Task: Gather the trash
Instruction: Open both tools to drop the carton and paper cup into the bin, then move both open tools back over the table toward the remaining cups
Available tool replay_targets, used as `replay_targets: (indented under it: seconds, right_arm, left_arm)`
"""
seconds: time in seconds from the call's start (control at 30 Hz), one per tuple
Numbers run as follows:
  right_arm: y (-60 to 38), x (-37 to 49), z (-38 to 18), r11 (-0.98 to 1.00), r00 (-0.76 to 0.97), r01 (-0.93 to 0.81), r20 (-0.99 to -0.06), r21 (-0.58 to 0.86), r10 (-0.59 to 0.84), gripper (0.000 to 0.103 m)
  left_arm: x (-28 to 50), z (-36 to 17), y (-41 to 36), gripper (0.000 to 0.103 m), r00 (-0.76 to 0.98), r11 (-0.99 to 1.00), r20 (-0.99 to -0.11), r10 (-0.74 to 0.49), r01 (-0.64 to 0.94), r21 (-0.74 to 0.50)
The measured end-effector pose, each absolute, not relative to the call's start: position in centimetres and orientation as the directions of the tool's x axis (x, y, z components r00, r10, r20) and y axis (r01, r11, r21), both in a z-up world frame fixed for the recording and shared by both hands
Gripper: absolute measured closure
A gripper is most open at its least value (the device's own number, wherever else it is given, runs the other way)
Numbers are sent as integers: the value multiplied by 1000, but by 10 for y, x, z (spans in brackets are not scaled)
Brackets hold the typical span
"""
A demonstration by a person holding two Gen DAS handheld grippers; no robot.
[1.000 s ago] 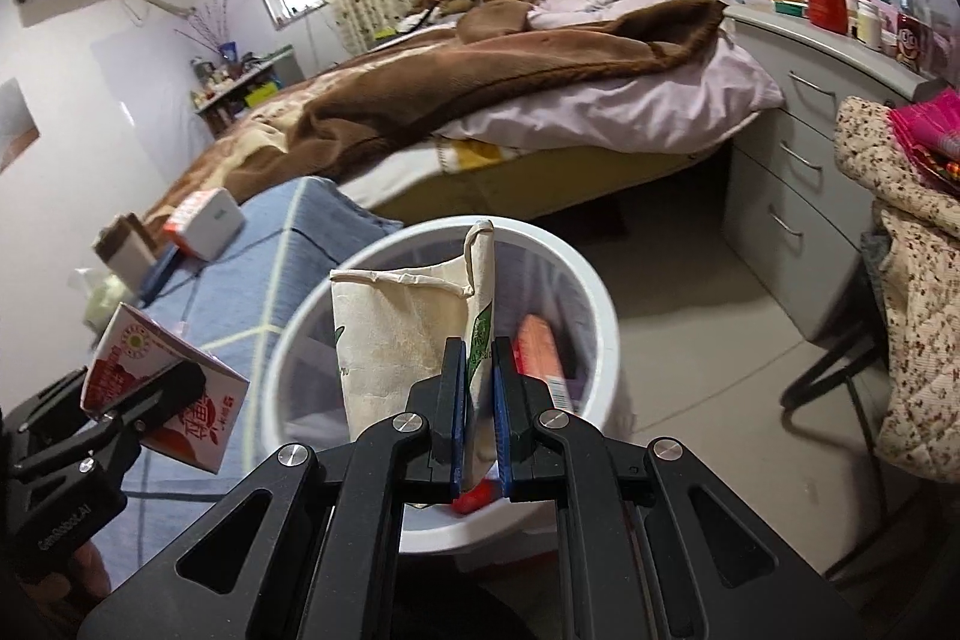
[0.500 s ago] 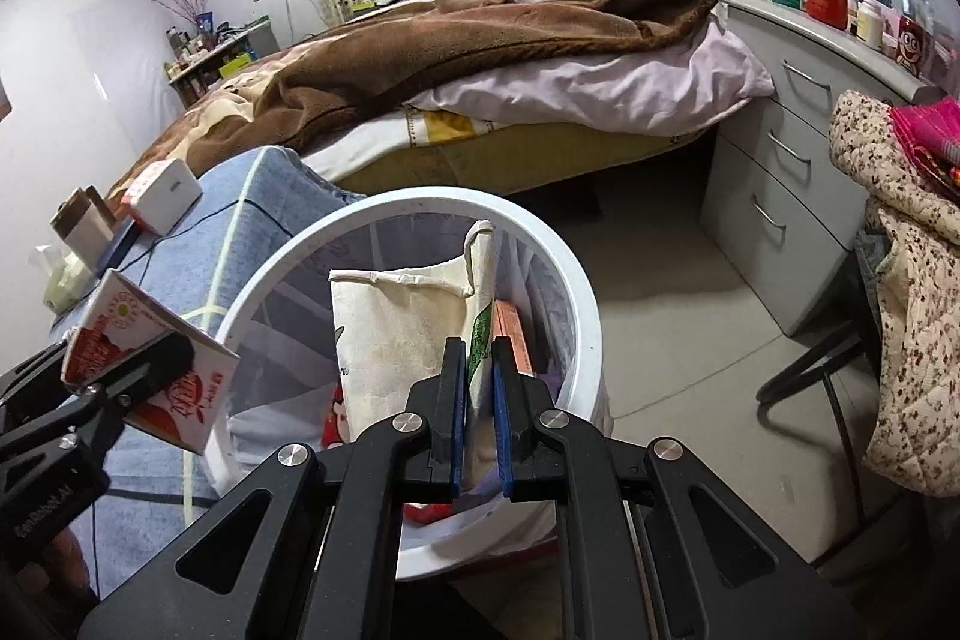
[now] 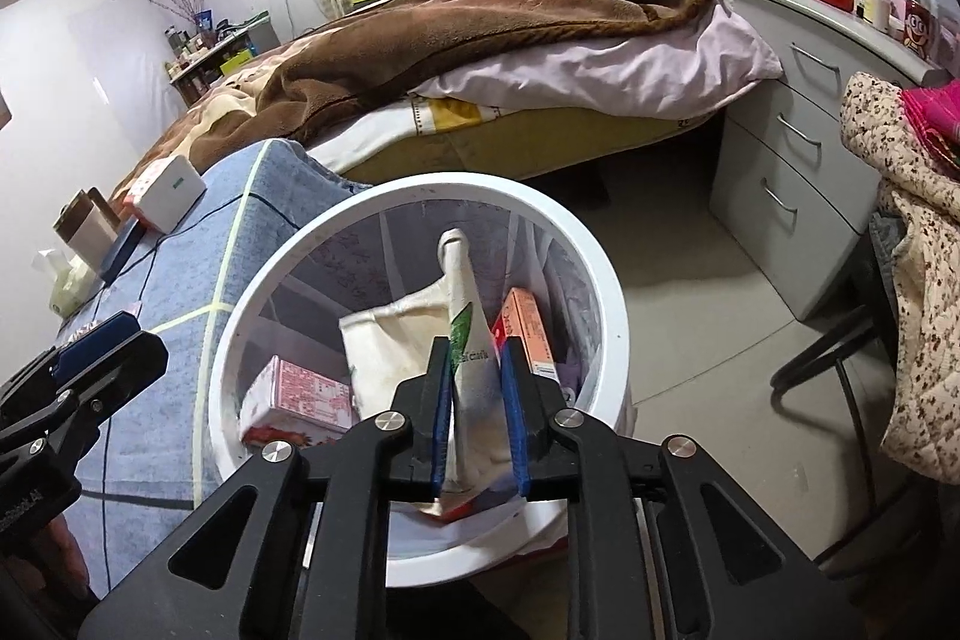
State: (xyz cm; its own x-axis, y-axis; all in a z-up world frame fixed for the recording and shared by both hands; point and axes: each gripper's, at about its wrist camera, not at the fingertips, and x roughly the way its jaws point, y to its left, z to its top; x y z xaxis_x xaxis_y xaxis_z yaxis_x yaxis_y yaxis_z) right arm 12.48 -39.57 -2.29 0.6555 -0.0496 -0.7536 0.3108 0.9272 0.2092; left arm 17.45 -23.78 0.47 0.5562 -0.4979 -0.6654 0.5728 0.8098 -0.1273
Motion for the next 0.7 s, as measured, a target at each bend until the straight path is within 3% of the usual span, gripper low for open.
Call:
replay_targets:
  seconds: [0.17,0.7]
  right_arm:
    - [-392,122,-18,929,673,301,-738,215,-47,65]
    - [-365,127,-5,936,716,255,-698,242,-14,65]
  left_arm:
    - [175,9,-227,44,568,817,-657,-495,562,-130]
    - [170,25,-183,42,632,851,-618,-468,510,-125]
